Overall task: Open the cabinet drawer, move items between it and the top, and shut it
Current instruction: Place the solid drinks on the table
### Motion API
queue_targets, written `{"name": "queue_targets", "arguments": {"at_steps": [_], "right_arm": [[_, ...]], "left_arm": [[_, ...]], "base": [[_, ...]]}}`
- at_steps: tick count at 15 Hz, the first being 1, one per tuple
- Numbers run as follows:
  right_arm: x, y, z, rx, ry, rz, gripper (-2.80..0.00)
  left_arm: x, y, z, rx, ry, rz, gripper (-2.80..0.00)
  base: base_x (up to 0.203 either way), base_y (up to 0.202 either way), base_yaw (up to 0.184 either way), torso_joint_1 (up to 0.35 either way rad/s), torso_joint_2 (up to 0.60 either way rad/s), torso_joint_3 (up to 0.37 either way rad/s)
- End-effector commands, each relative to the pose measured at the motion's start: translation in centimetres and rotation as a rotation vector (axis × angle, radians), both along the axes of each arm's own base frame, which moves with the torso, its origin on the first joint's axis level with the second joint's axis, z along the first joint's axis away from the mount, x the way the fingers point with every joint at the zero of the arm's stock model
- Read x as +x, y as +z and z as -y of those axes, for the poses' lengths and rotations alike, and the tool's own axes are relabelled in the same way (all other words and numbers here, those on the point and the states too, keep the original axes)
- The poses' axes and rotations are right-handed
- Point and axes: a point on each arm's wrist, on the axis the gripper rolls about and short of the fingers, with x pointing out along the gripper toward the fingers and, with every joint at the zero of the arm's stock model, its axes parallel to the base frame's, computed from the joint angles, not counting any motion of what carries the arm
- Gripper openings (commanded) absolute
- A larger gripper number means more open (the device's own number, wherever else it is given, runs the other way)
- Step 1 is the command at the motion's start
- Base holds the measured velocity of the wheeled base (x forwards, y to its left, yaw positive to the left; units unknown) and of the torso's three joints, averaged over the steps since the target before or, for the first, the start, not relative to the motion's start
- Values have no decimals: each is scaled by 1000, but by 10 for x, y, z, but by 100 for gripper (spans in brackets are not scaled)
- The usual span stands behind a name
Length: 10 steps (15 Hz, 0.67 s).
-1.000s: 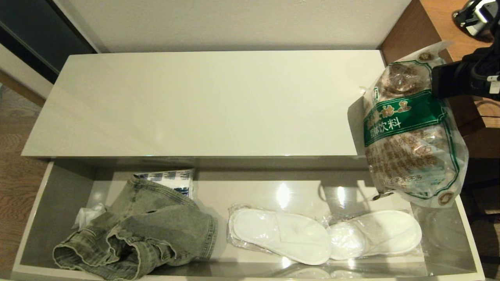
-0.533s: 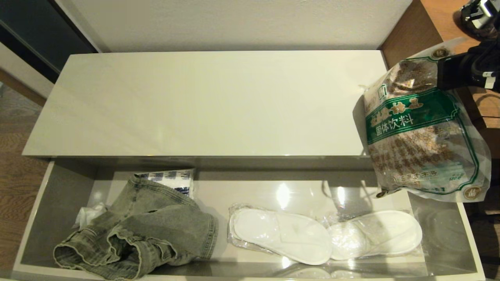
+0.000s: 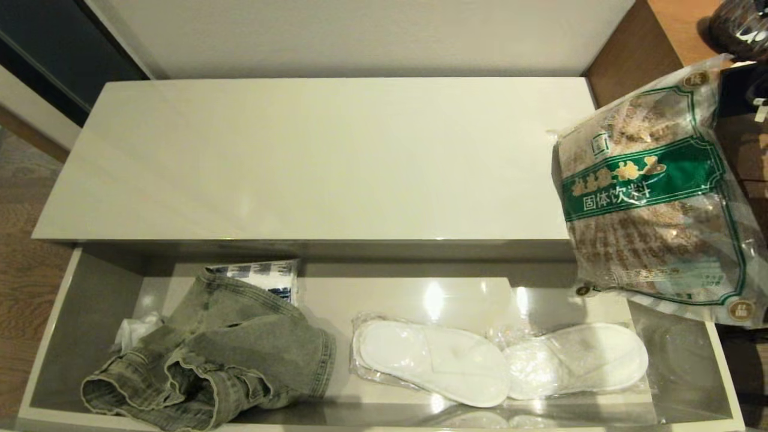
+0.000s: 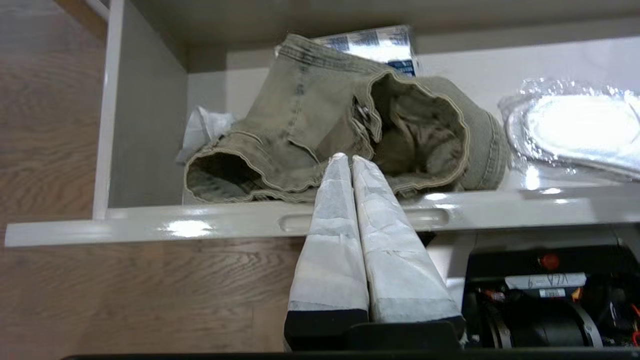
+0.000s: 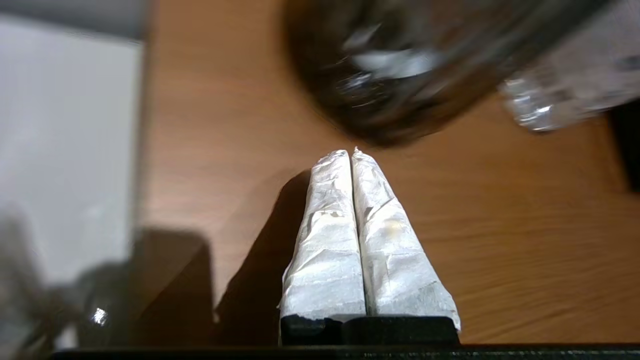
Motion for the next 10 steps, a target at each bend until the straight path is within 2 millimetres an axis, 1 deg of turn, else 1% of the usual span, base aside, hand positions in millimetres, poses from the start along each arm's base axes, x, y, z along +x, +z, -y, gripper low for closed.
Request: {"name": "queue_targets", "arguments": {"at_steps": [1, 6, 8, 10], "right_arm": [[8, -2, 14, -6, -41, 7, -280], [9, -5, 16, -5, -51, 4, -280], [7, -3, 16, -6, -49, 9, -280], [-4, 6, 14, -8, -47, 34, -280]], "left_arm": [[0, 0, 0, 0, 4, -1, -280], [0, 0, 0, 0, 3, -1, -280], [0, 0, 0, 0, 4, -1, -280], [0, 0, 0, 2, 2, -1, -280]], "base": [[0, 0, 0, 0, 0, 0], [0, 0, 0, 0, 0, 0], [0, 0, 0, 0, 0, 0], [0, 0, 0, 0, 0, 0]]}}
